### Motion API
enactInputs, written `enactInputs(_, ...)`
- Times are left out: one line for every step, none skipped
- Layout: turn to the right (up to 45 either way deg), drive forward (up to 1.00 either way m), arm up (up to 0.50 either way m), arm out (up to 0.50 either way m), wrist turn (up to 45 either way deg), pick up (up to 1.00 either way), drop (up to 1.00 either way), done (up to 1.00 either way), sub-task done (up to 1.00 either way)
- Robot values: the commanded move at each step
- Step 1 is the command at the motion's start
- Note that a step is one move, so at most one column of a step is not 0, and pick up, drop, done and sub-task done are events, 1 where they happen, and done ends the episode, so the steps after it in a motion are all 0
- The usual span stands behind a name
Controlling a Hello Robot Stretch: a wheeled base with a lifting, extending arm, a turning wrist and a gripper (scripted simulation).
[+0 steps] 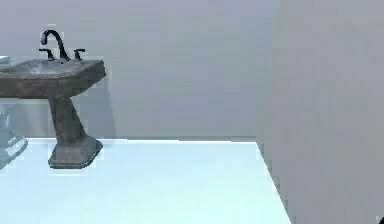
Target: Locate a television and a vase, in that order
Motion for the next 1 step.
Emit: enactInputs(0.0, 0.10, 0.00, 0.00, 0.0, 0.00, 0.00, 0.00, 0.00)
